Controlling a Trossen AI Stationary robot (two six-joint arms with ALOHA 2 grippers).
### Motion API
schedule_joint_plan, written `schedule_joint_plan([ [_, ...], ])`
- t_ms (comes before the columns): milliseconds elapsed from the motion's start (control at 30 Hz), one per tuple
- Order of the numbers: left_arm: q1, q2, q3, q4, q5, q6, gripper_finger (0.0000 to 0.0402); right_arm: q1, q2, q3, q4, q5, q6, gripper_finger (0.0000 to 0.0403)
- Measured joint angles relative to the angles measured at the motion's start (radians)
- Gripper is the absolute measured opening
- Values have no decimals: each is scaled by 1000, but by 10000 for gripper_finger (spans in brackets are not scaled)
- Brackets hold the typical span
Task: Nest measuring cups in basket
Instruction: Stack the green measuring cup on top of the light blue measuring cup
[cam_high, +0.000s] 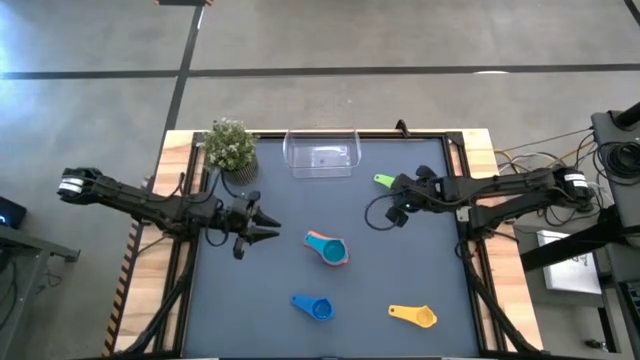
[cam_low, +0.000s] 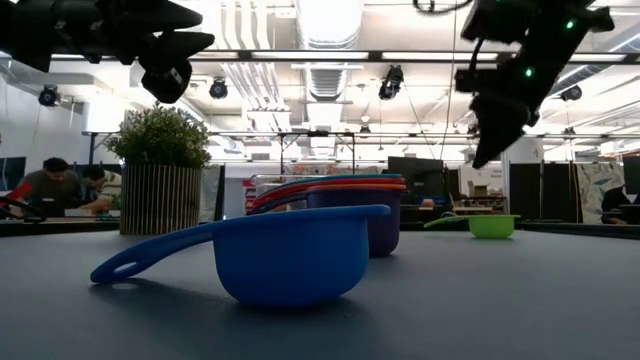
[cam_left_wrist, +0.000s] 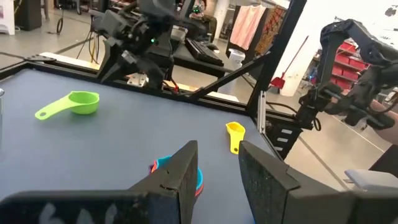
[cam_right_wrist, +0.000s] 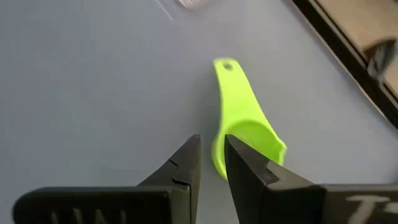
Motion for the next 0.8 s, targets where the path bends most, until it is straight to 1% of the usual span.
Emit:
schedule_joint_plan([
  [67,0,0,0,-2,0,0,100,-25,21,0,-23,-22,0,55],
  [200,0,3,1,-3,-2,0,100,-89,62,0,-27,-106,-29,55],
  [367,0,17,2,-5,-2,0,100,-163,109,0,-27,-183,-103,60],
  [433,0,24,2,-10,-2,0,100,-189,123,0,-26,-203,-128,74],
  [533,0,36,2,-10,-2,0,100,-214,141,0,-14,-228,-163,104],
  [667,0,45,2,-10,-2,0,100,-240,160,0,-2,-232,-186,143],
  [800,0,47,2,-7,-2,0,100,-266,188,-1,35,-232,-198,158],
])
